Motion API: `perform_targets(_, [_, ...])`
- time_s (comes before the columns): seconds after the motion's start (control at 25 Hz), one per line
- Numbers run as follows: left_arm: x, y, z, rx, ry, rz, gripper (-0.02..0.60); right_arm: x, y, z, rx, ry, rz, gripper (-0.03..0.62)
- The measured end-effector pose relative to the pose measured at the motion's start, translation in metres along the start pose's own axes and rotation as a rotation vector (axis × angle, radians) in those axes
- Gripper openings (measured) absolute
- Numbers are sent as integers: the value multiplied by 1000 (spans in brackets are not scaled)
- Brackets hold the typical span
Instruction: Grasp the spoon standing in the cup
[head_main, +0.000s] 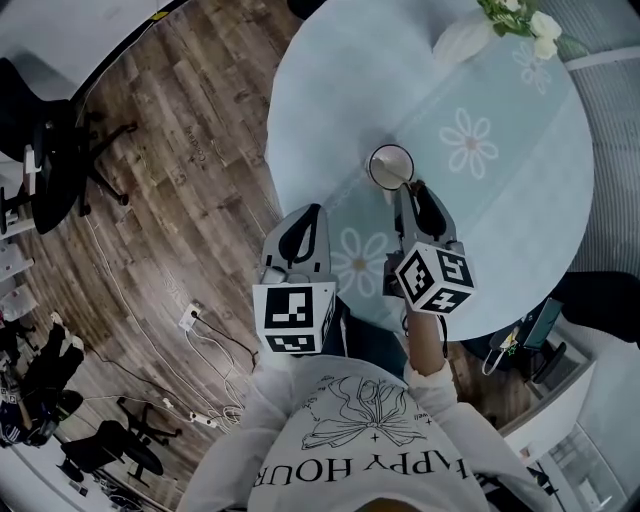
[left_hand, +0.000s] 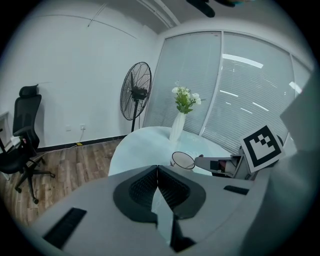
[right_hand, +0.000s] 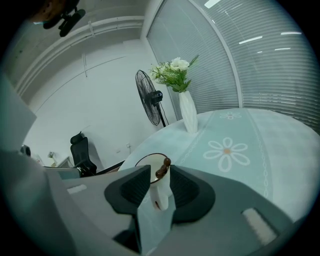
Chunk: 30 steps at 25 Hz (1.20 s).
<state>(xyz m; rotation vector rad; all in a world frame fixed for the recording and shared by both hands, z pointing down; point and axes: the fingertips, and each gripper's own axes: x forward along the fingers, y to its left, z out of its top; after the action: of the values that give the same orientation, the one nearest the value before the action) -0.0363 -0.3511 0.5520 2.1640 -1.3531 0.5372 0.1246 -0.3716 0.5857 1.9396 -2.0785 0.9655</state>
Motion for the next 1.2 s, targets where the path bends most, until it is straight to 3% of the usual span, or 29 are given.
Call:
perform_targets(0.12, [2,2,-4,-4,11,4,6,3,1,0,4,-2,6,127])
perform_targets(0.36, [2,8,-5,-9,14,7,6,5,3,3,-5,-24,-9,57])
perform_targets(1.2, [-18,-12,23,11,-58,-2,6,-30,15,45,-46,-117,35,55])
